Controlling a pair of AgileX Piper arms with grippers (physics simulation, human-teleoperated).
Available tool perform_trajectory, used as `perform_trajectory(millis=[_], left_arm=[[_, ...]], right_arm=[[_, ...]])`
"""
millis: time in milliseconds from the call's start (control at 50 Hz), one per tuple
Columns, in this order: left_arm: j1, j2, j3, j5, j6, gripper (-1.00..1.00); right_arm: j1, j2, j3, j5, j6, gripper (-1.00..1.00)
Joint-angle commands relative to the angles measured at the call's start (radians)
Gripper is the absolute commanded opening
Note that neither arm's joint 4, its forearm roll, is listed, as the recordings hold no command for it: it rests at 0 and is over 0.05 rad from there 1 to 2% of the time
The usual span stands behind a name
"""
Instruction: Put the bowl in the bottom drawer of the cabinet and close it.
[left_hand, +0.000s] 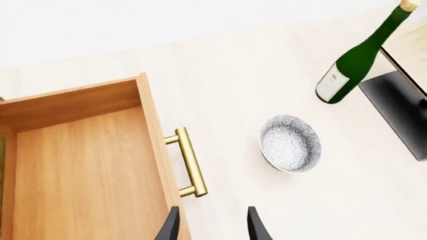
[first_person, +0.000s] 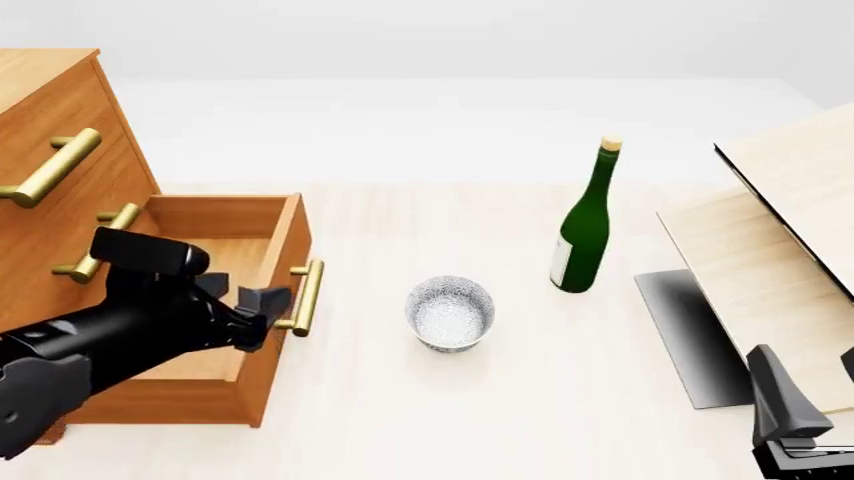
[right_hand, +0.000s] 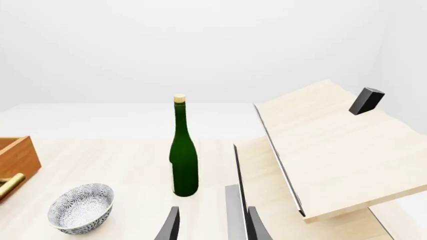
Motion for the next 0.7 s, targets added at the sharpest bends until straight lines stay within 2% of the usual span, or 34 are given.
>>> perform_trajectory(millis=[20, 340, 520, 700], left_arm=[[-0.002, -0.028, -0.015, 0.009, 0.017, 1.00], [-0.037, -0.049, -0.052, -0.004, 0.035, 1.00], [-0.052, -0.032, -0.082, -0.019, 0.068, 1.00], [-0.073, -0.010, -0.114, -0.027, 0.067, 1.00]], right_arm=[[0.000, 0.000, 0.000, 0.000, 0.000, 1.00], [0.000, 0.000, 0.000, 0.000, 0.000, 1.00], [0.000, 0.000, 0.000, 0.000, 0.000, 1.00], [0.000, 0.000, 0.000, 0.000, 0.000, 1.00]])
